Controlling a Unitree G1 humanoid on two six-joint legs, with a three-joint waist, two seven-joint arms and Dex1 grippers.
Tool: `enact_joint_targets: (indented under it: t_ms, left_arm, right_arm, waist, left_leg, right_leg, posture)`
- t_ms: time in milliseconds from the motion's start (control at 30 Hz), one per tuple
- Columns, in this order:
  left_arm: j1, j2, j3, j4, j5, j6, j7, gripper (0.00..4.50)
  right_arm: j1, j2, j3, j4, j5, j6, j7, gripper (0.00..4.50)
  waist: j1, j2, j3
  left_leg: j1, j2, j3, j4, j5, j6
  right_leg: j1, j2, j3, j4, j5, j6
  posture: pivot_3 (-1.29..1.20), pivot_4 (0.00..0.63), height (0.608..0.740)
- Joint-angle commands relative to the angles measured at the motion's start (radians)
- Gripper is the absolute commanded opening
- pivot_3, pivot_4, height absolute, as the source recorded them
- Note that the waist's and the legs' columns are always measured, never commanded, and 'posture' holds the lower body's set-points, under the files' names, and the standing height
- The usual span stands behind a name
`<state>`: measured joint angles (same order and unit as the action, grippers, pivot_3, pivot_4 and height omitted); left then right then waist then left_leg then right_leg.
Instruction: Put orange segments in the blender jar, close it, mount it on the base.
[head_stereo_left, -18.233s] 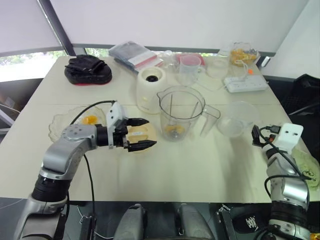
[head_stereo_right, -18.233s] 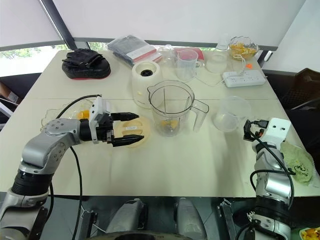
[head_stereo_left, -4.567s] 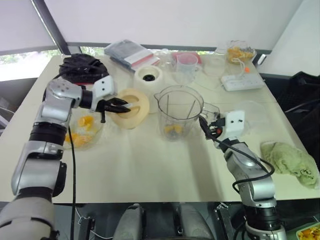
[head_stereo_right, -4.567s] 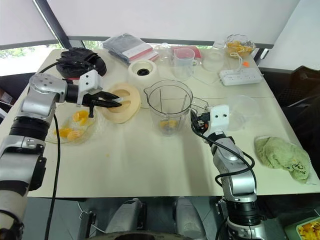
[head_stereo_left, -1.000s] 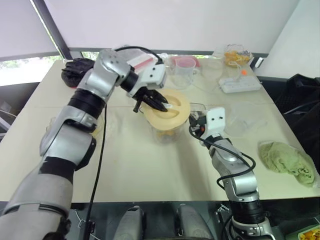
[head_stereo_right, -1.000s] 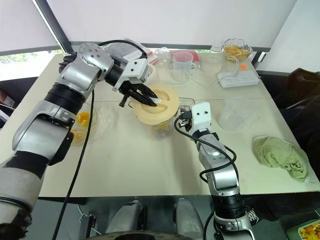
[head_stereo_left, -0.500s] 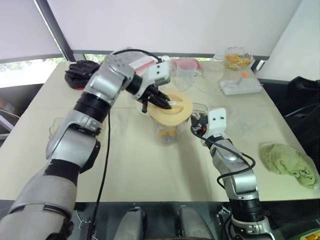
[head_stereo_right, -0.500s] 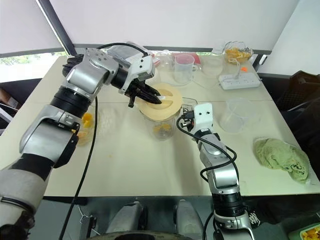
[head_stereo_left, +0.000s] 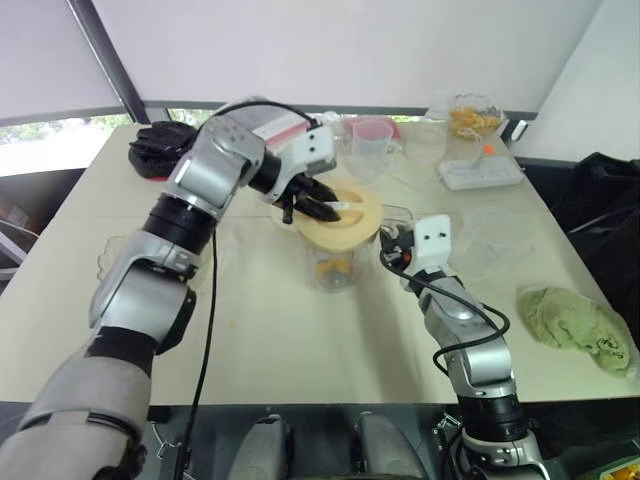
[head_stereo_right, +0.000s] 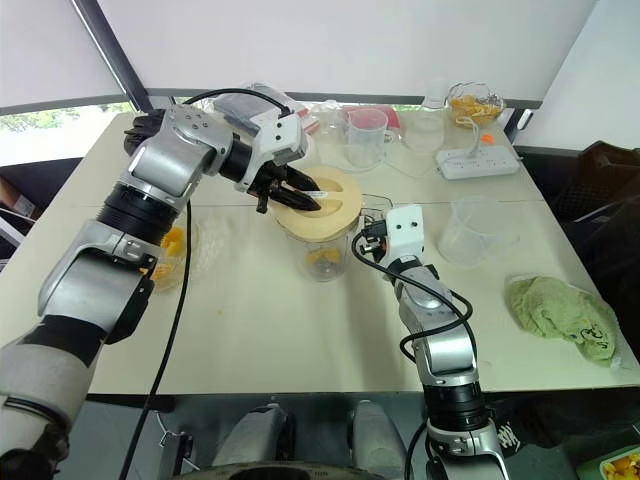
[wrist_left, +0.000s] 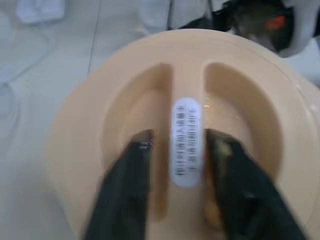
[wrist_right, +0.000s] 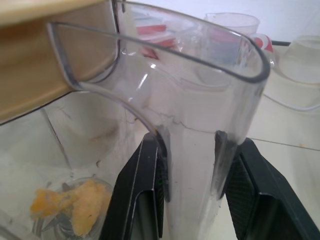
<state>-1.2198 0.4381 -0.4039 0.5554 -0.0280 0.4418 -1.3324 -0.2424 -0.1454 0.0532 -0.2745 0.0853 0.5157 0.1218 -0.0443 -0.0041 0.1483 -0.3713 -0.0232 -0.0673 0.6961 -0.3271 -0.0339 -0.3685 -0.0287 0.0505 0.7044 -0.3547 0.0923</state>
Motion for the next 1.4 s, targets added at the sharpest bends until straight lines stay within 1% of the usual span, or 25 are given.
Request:
enact_joint_targets:
  t_ms: [33,200,333,433,500,567,600,633,667,700,800,900,1000,1033,1133,1200,1300,1400]
  left_arm:
    - [0.067,0.024,-0.038,0.044,0.078,0.021,0.046,2.79]
    - [0.085,0.026,0.002,-0.002,0.042,0.035,0.035,2.79]
    - [0.106,0.003,0.096,-0.047,-0.041,0.072,0.040,2.79]
    - [0.137,-0.022,0.210,-0.090,-0.158,0.101,0.032,2.79]
    - [0.157,-0.061,0.357,-0.126,-0.317,0.181,0.040,2.79]
    - [0.159,-0.114,0.541,-0.149,-0.512,0.299,0.096,2.79]
    - [0.152,-0.141,0.624,-0.150,-0.587,0.350,0.162,2.79]
    - [0.154,-0.163,0.670,-0.158,-0.620,0.357,0.216,2.79]
    - [0.165,-0.185,0.693,-0.176,-0.631,0.322,0.254,2.79]
    - [0.171,-0.208,0.723,-0.192,-0.647,0.301,0.309,2.79]
    - [0.175,-0.259,0.785,-0.232,-0.670,0.223,0.446,2.79]
    - [0.183,-0.259,0.777,-0.269,-0.633,0.142,0.518,2.79]
    - [0.246,-0.214,0.705,-0.302,-0.515,0.023,0.545,2.79]
    - [0.274,-0.189,0.678,-0.306,-0.470,-0.006,0.559,2.79]
    - [0.411,-0.068,0.548,-0.301,-0.281,-0.187,0.516,2.79]
    - [0.512,0.012,0.482,-0.313,-0.196,-0.271,0.484,2.79]
    - [0.646,0.082,0.459,-0.377,-0.170,-0.318,0.458,2.79]
    - [0.755,0.111,0.486,-0.484,-0.224,-0.257,0.452,2.79]
  right_arm:
    - [-0.014,-0.002,0.014,-0.073,0.011,-0.040,0.034,1.14]
    - [-0.012,-0.004,0.013,-0.075,0.010,-0.039,0.037,1.14]
    - [-0.010,-0.005,0.014,-0.071,0.008,-0.042,0.040,1.14]
    - [-0.010,-0.006,0.016,-0.067,0.007,-0.043,0.044,1.14]
    - [-0.011,-0.007,0.017,-0.062,0.005,-0.046,0.048,1.14]
    - [-0.011,-0.009,0.018,-0.058,0.004,-0.050,0.054,1.14]
    - [-0.012,-0.011,0.018,-0.056,0.004,-0.052,0.057,1.14]
    - [-0.013,-0.013,0.020,-0.054,0.003,-0.053,0.061,1.14]
    - [-0.013,-0.015,0.019,-0.053,0.002,-0.054,0.064,1.14]
    - [-0.015,-0.017,0.017,-0.051,0.002,-0.055,0.067,1.14]
    - [-0.020,-0.022,0.012,-0.048,0.002,-0.054,0.075,1.14]
    - [-0.026,-0.030,0.004,-0.046,0.005,-0.052,0.081,1.14]
    - [-0.042,-0.031,-0.012,-0.046,0.014,-0.049,0.082,1.14]
    - [-0.052,-0.028,-0.024,-0.046,0.021,-0.046,0.080,1.14]
    - [-0.091,-0.027,-0.070,-0.056,0.055,-0.020,0.079,1.14]
    - [-0.121,-0.032,-0.102,-0.070,0.085,0.009,0.083,1.14]
    - [-0.165,-0.057,-0.134,-0.091,0.113,0.055,0.094,1.14]
    - [-0.226,-0.071,-0.166,-0.104,0.149,0.102,0.096,1.14]
  waist:
    - [0.000,0.000,0.000]
    - [0.000,0.000,0.000]
    - [0.000,0.000,0.000]
    - [-0.001,0.000,0.001]
    - [-0.001,0.000,0.001]
    - [-0.001,-0.001,0.003]
    - [-0.001,-0.001,0.003]
    - [-0.003,-0.001,0.003]
    - [-0.005,-0.001,0.003]
    - [-0.005,-0.001,0.003]
    - [-0.001,-0.001,0.003]
    - [-0.002,-0.001,0.003]
    - [-0.001,-0.001,0.003]
    - [-0.002,-0.001,0.003]
    - [-0.005,-0.001,0.003]
    - [-0.005,-0.001,0.003]
    - [0.002,0.000,0.003]
    - [0.003,0.000,0.003]
  left_leg:
    - [0.000,0.000,0.000,0.000,0.000,0.000]
    - [0.000,0.000,0.000,-0.002,0.000,0.000]
    - [-0.001,0.000,0.000,-0.003,0.000,0.000]
    - [-0.002,0.000,0.000,-0.004,0.000,0.000]
    - [-0.003,0.000,0.000,-0.005,0.000,0.000]
    - [-0.005,0.000,0.000,-0.006,0.000,0.000]
    - [-0.008,0.001,0.000,-0.006,0.000,0.000]
    - [-0.014,0.001,0.000,-0.004,0.001,-0.001]
    - [-0.019,0.001,0.000,-0.002,0.001,-0.002]
    - [-0.022,0.001,0.000,-0.002,0.005,-0.008]
    - [-0.022,0.000,0.000,-0.002,0.005,-0.008]
    - [-0.021,0.000,0.000,-0.002,0.005,-0.009]
    - [-0.021,0.000,0.000,-0.003,0.005,-0.009]
    - [-0.021,0.000,0.000,-0.004,0.005,-0.010]
    - [-0.020,0.000,0.000,-0.006,0.006,-0.011]
    - [-0.020,0.000,0.001,-0.009,0.007,-0.013]
    - [-0.021,0.000,0.001,-0.013,0.008,-0.014]
    - [-0.024,0.000,0.000,-0.013,0.008,-0.014]
  right_leg:
    - [0.000,0.000,0.000,0.000,0.000,0.000]
    - [-0.001,0.000,0.000,-0.001,0.000,0.000]
    - [-0.002,0.000,0.000,-0.001,0.000,0.000]
    - [-0.004,0.000,0.000,-0.002,0.000,0.000]
    - [-0.006,0.000,0.001,-0.002,0.000,0.000]
    - [-0.008,-0.001,0.000,-0.003,0.000,0.000]
    - [-0.010,-0.001,0.000,-0.003,0.000,0.000]
    - [-0.016,-0.001,0.000,-0.002,0.000,0.000]
    - [-0.022,-0.001,0.000,0.000,0.000,0.000]
    - [-0.024,-0.001,0.001,0.001,0.000,0.000]
    - [-0.024,-0.001,0.001,0.000,0.000,0.000]
    - [-0.024,-0.001,0.001,0.000,0.001,0.000]
    - [-0.024,-0.001,0.001,0.000,0.001,0.000]
    - [-0.024,-0.001,0.001,0.000,0.001,0.000]
    - [-0.025,-0.001,0.002,0.000,0.001,-0.001]
    - [-0.027,-0.001,0.002,-0.001,0.001,-0.002]
    - [-0.030,-0.001,0.002,-0.001,0.002,-0.002]
    - [-0.032,-0.002,0.002,-0.002,0.002,-0.002]
  posture:
    - [0.00,0.150,0.740]
    - [0.00,0.150,0.740]
    - [0.00,0.150,0.740]
    - [0.00,0.150,0.740]
    - [0.00,0.150,0.740]
    - [0.00,0.150,0.740]
    - [0.00,0.150,0.740]
    - [0.00,0.150,0.740]
    - [0.00,0.150,0.740]
    - [0.00,0.150,0.740]
    - [0.00,0.150,0.740]
    - [0.00,0.150,0.740]
    - [0.00,0.150,0.740]
    - [0.00,0.150,0.740]
    - [0.00,0.150,0.740]
    - [0.00,0.150,0.740]
    - [0.00,0.150,0.740]
    - [0.00,0.150,0.740]
